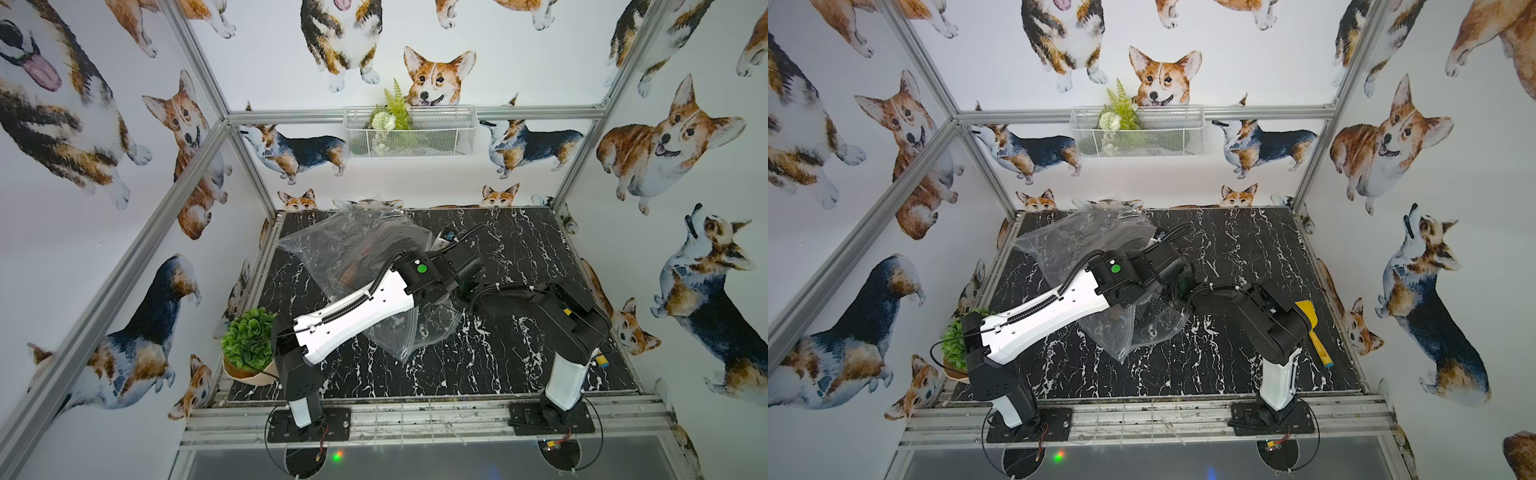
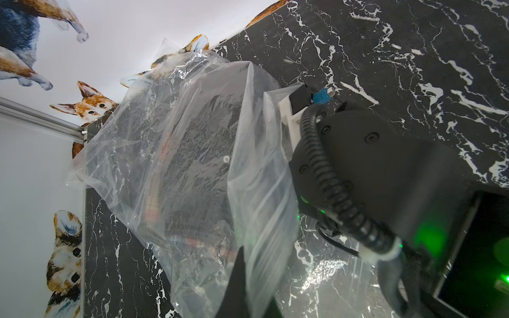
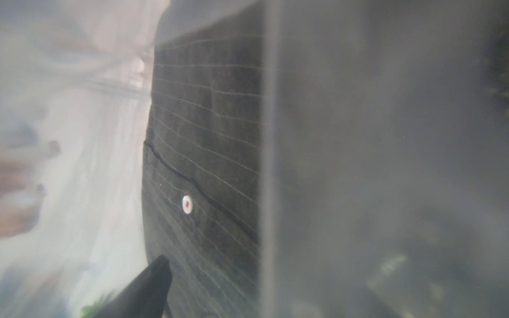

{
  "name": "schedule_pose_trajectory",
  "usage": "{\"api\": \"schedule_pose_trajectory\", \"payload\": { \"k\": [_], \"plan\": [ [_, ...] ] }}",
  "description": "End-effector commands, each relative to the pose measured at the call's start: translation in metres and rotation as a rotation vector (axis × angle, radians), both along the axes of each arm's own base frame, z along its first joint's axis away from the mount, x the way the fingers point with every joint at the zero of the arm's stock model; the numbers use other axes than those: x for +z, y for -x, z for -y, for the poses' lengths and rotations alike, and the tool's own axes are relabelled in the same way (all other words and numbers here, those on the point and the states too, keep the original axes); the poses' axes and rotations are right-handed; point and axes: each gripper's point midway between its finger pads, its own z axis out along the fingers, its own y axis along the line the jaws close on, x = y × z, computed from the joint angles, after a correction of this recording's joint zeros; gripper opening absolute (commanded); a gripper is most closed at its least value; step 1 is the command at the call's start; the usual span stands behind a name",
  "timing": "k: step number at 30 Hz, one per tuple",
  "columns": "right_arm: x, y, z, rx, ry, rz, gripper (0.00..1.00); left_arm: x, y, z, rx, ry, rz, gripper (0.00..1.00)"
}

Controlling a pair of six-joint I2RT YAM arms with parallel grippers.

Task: Take the shirt out of the vacuum bag
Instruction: Take out the shirt from the vacuum bag.

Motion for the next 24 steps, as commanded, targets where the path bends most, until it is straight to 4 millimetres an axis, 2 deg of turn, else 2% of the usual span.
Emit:
{"api": "schedule_pose_trajectory", "payload": {
  "k": [1,4,8,15,24],
  "plan": [
    [0.0,-0.01,-0.002,-0.042,-0.043,-0.028,0.86,0.003,0.001,-0.005,0.022,0.014,0.012,0.0],
    [-0.001,-0.014,-0.003,-0.043,-0.043,-0.028,0.82,0.003,0.002,-0.006,0.022,0.015,0.011,0.0],
    [0.006,-0.019,-0.01,-0.03,-0.05,-0.015,0.74,0.003,0.002,-0.006,0.021,0.021,0.01,0.0],
    [0.036,-0.021,-0.011,-0.017,-0.065,0.047,0.49,-0.002,0.003,-0.007,0.021,0.024,0.007,0.0],
    [0.041,-0.021,-0.018,0.019,-0.09,0.052,0.26,-0.006,0.004,-0.007,0.019,0.029,0.006,0.0]
  ]
}}
